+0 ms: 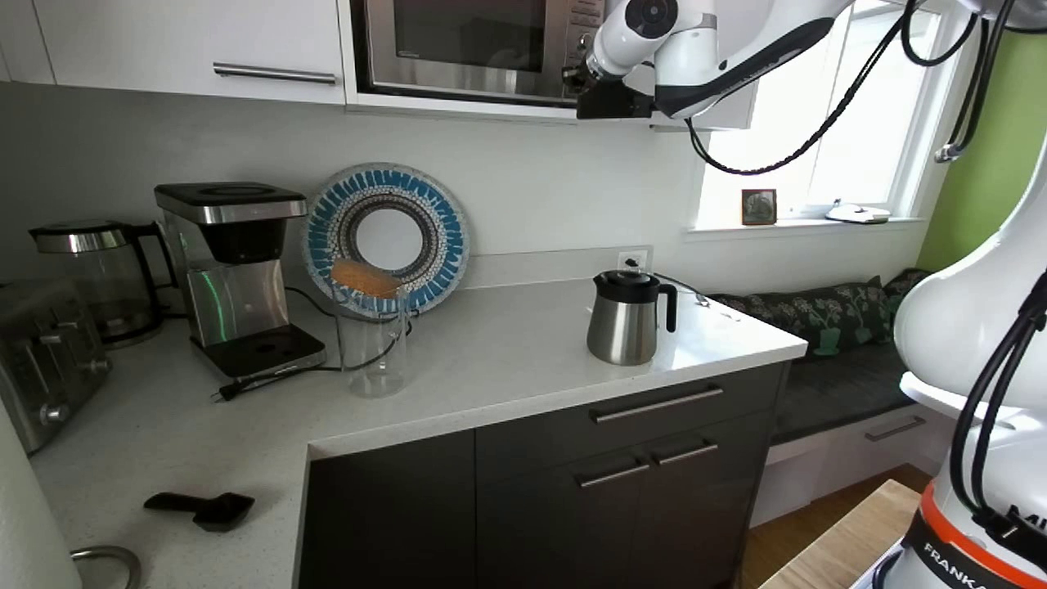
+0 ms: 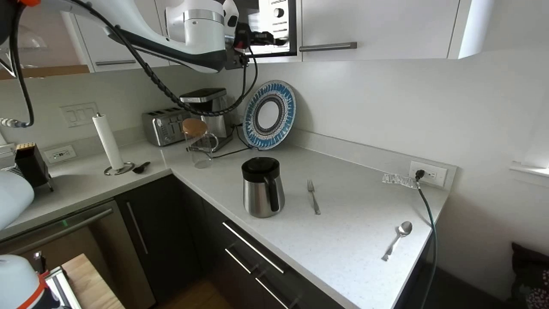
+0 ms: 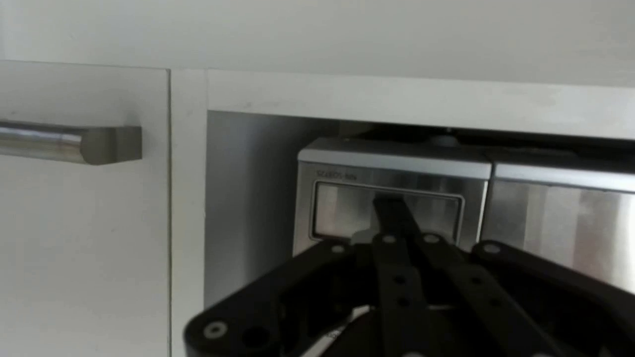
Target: Push the bottom right button on the microwave
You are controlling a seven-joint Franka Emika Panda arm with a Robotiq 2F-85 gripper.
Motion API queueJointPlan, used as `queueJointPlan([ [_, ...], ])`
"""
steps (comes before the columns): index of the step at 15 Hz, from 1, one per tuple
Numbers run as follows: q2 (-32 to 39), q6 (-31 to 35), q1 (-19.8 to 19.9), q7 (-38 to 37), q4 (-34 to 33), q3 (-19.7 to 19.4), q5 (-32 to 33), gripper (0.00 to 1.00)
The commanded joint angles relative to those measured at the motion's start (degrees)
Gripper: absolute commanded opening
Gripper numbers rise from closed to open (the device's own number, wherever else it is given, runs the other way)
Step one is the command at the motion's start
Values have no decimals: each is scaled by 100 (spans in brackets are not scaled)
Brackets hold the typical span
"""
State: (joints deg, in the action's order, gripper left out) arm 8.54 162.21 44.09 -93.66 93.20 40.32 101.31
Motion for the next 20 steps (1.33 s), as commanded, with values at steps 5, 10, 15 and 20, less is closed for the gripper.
queueJointPlan([
  [5, 570, -141, -167, -630, -443, 38, 1084, 0],
  [10, 1016, -95, -271, -1152, -838, 63, 1901, 0],
  [15, 819, 222, -165, -1087, -650, 23, 1651, 0],
  [20, 419, 1524, 172, -760, -435, -94, 733, 0],
])
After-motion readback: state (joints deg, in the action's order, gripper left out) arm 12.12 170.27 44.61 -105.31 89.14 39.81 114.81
